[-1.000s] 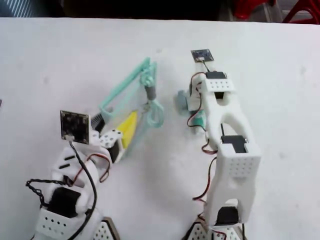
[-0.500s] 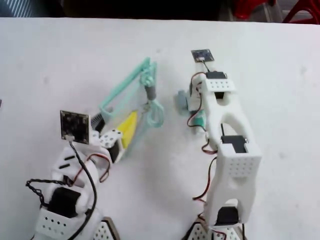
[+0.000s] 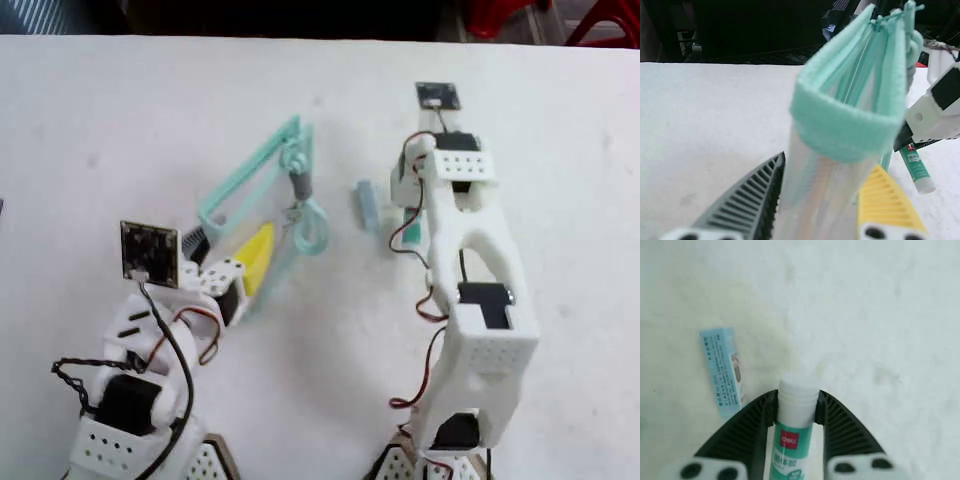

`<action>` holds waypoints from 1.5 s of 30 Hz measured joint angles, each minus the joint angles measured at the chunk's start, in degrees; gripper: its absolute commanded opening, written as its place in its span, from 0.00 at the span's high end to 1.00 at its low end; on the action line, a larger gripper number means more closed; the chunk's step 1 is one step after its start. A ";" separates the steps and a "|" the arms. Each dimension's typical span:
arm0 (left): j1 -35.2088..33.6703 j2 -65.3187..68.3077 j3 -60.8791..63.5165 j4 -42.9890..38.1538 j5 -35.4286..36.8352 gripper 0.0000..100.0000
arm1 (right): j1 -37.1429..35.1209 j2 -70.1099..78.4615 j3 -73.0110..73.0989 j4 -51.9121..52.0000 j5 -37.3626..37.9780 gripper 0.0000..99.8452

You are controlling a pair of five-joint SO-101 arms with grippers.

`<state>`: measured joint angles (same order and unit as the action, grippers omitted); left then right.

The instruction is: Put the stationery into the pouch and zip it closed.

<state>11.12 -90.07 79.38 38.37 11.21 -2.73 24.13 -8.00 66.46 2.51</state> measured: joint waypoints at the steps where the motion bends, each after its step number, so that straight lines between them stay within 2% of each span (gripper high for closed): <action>1: 0.00 0.00 0.00 0.00 0.00 0.76 | 0.09 -1.41 0.00 0.18 -0.18 0.98; 11: 0.00 0.00 0.00 0.00 0.00 0.76 | -1.05 -18.55 0.09 6.77 -0.53 0.98; 25: 0.09 0.00 0.00 0.00 0.00 0.76 | -11.25 -43.96 0.09 16.18 -0.53 0.98; 35: 0.09 0.00 0.00 0.00 0.00 0.76 | -16.00 -63.91 0.00 15.47 -0.53 0.98; 40: 0.18 0.00 0.00 0.00 0.00 0.76 | -19.16 -69.27 0.00 11.78 -0.53 0.98; 45: 2.90 -0.88 0.97 0.00 0.00 0.76 | -25.32 -70.51 0.00 5.54 -0.62 0.98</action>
<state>14.02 -90.95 80.35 38.37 11.21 -28.04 -46.37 -8.00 72.00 1.89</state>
